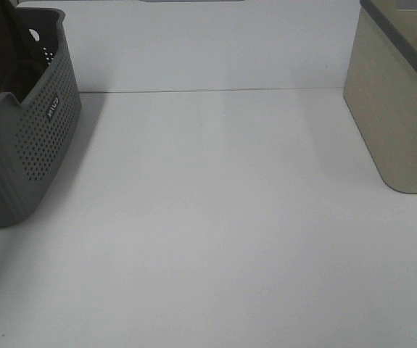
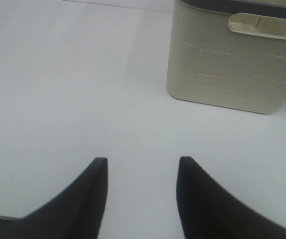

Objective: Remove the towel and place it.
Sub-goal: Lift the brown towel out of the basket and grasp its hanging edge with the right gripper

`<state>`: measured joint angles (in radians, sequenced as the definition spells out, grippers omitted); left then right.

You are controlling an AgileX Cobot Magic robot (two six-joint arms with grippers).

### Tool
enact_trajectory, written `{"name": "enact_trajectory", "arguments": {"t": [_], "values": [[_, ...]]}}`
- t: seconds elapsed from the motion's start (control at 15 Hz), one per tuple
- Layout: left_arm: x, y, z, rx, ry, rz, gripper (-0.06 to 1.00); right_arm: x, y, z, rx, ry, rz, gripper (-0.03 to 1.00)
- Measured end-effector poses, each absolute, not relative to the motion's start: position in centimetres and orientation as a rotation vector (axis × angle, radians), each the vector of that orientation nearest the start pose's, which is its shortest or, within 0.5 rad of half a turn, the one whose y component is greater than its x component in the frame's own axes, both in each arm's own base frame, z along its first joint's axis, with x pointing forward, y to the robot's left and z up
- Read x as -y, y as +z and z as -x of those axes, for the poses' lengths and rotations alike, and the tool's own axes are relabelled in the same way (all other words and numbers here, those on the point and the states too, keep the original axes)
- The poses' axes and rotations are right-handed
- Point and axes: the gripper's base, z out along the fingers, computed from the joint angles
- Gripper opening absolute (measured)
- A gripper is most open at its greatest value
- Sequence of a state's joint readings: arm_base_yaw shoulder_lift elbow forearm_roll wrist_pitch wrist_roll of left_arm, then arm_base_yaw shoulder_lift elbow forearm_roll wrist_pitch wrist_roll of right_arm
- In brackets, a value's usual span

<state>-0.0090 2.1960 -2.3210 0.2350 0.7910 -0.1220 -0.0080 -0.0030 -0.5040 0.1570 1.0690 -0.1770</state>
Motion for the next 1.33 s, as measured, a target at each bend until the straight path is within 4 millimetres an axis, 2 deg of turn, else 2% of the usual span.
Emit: {"name": "enact_trajectory", "arguments": {"t": [0.07, 0.13, 0.33, 0.47, 0.6, 0.67, 0.73, 0.93, 1.0, 1.2, 1.33], "values": [[0.6, 37.9, -50.1, -2.090, 0.176, 0.000, 0.00, -1.3, 27.9, 0.7, -2.028, 0.072, 0.180, 0.43], [1.3, 38.8, -49.6, -2.073, 0.161, -0.015, 0.00, -1.3, 27.9, 0.7, -2.028, 0.072, 0.180, 0.43], [6.2, 45.3, -44.9, -1.958, 0.072, -0.149, 0.00, -1.2, 27.8, 0.7, -2.028, 0.071, 0.180, 0.43], [8.9, 48.4, -41.6, -1.911, -0.005, -0.240, 0.00, -1.2, 27.8, 0.7, -2.028, 0.071, 0.180, 0.43], [11.1, 50.5, -38.5, -1.893, -0.091, -0.326, 0.00, -1.2, 27.8, 0.7, -2.028, 0.071, 0.180, 0.43], [12.1, 51.0, -37.3, -1.898, -0.137, -0.371, 0.00, -1.2, 27.8, 0.7, -2.028, 0.071, 0.180, 0.43], [14.5, 51.3, -35.3, -1.922, -0.229, -0.480, 0.00, -1.3, 27.9, 0.7, -2.027, 0.085, 0.181, 0.43], [18.6, 50.3, -32.8, -1.999, -0.314, -0.658, 0.00, -2.1, 28.0, 0.6, -2.017, 0.204, 0.172, 0.43], [19.3, 50.2, -32.4, -2.003, -0.325, -0.685, 0.00, -2.2, 28.1, 0.5, -2.021, 0.229, 0.171, 0.43], [22.9, 50.0, -29.7, -1.992, -0.390, -0.822, 0.00, -3.6, 28.8, -1.6, -2.074, 0.465, 0.164, 0.43], [25.2, 50.0, -27.8, -1.962, -0.439, -0.898, 0.00, -4.7, 29.1, -3.9, -2.124, 0.594, 0.280, 0.43]]}}
